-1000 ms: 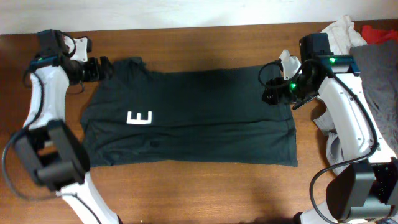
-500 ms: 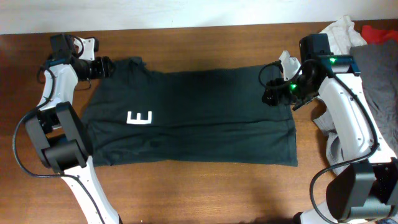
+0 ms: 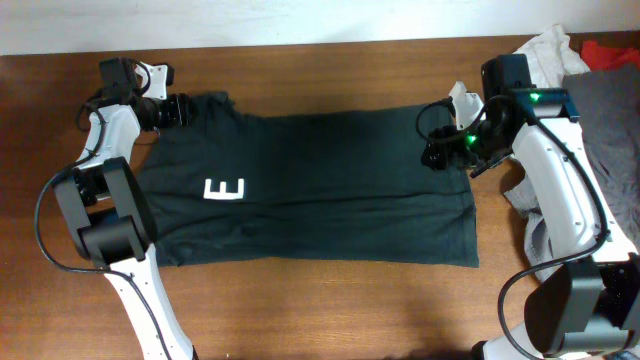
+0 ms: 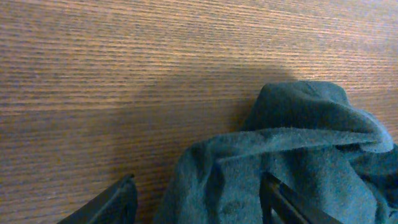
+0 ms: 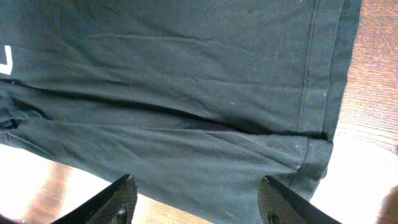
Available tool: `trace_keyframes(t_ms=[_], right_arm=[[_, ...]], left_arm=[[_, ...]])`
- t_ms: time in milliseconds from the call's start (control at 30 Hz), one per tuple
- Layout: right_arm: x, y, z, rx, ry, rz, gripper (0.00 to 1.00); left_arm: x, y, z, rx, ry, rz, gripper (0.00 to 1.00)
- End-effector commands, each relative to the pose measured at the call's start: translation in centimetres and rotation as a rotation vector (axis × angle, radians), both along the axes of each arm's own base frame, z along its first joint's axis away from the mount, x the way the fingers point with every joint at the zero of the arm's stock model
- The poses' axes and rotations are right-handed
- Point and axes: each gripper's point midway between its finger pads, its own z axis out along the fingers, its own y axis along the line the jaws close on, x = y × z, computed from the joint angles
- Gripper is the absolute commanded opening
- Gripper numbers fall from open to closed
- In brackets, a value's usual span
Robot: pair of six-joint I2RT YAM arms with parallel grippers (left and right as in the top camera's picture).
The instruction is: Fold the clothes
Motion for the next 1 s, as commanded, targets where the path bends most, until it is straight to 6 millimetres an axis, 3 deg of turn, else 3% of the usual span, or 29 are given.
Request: trace_keyframes(t_ms=[0, 67, 167, 267, 400, 600, 667, 900, 933, 967], right_arm=[[0.2, 0.3, 1.2, 0.012, -0.033, 0.002, 0.66], [0.3, 0.2, 1.1, 0.007, -0.031, 0.001, 0.66], [0.3, 0.1, 1.0, 0.002, -0.03, -0.001, 0.66], [0.4, 0.1, 1.0, 0.002, -0.036, -0.001, 0.66], [0.4, 0.1, 1.0, 0.002, -0.035, -0.001, 0.66], [0.5, 0.0, 0.9, -0.005, -0.035, -0.004, 0.66], [0.7, -0.1, 0.8, -0.004, -0.035, -0.01, 0.66], [5.4, -0.3, -1.0, 0.011, -0.115, -0.068, 0.72], [6.3, -0.7, -1.3, 0.002, -0.131, -0.076, 0.75], [8.5, -1.8, -1.5, -0.017, -0.172, -0.098, 0.8]], left_arm=[[0.5, 0.1, 0.2, 0.004, -0.021, -0.011, 0.61], [0.5, 0.2, 0.2, 0.005, -0.025, -0.011, 0.59], [0.5, 0.1, 0.2, 0.004, -0.022, -0.012, 0.35], [0.5, 0.1, 0.2, 0.003, -0.022, -0.011, 0.2], [0.5, 0.1, 0.2, 0.002, -0.023, -0.008, 0.14], [0.5, 0.2, 0.2, -0.005, -0.02, 0.002, 0.13], [0.4, 0.2, 0.2, -0.025, -0.004, 0.029, 0.02], [-2.1, -0.4, -1.2, -0.091, 0.142, 0.094, 0.01], [-2.5, -0.5, -1.4, -0.094, 0.162, 0.095, 0.01], [-3.2, -0.6, -1.6, -0.099, 0.193, 0.096, 0.01]])
